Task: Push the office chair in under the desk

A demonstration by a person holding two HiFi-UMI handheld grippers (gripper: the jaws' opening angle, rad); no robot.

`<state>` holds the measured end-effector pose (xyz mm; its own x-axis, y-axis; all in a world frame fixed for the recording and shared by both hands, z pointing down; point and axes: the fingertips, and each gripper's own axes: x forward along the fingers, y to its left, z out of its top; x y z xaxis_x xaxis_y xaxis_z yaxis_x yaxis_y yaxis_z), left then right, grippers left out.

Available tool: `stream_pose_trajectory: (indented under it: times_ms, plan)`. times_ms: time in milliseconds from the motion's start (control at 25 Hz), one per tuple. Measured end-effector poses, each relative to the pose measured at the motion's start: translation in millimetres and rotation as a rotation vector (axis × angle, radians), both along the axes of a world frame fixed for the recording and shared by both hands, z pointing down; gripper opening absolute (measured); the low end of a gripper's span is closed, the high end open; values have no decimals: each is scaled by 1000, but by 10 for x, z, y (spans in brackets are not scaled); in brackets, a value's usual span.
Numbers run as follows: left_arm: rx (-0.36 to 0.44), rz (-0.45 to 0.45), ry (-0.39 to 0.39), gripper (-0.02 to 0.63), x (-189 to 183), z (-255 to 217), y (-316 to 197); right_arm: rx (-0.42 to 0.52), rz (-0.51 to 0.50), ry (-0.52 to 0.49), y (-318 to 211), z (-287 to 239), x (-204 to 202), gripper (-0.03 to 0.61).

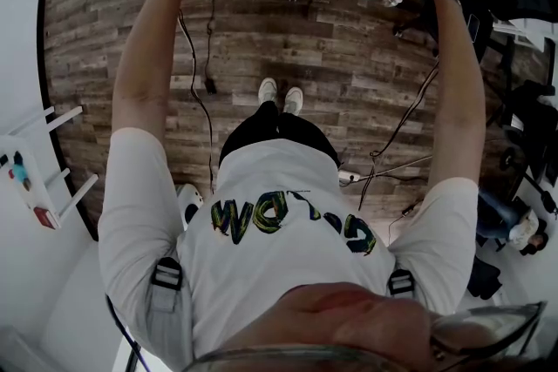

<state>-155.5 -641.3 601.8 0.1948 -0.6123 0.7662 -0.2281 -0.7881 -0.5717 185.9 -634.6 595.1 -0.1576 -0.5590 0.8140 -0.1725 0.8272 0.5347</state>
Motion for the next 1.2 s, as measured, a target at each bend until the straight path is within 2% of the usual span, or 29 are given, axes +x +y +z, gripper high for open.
stream_pose_trajectory:
  times_ms: [160,240,440,680,840,1000,1200]
  plan:
    - [49,-47,42,259,-49,-165,137,96,75,-66,97,-237,137,212]
    - [77,-87,87,259,-74,-296,255,135,109,-116,235,-407,182,187]
    - [115,-200,343,222,70,-694,665,171,203,-300,644,-747,202,137]
    - [115,-262,703,163,415,-1259,1334,214,285,-670,1294,-1381,-123,86]
    - [136,-268,907,134,598,-1760,1781,230,305,-879,1782,-1824,-369,63]
    - [166,-264,1049,114,678,-2216,2217,245,317,-1032,2261,-2253,-579,42]
    - [189,-240,1149,103,752,-2647,2726,263,316,-1139,2778,-2665,-781,34]
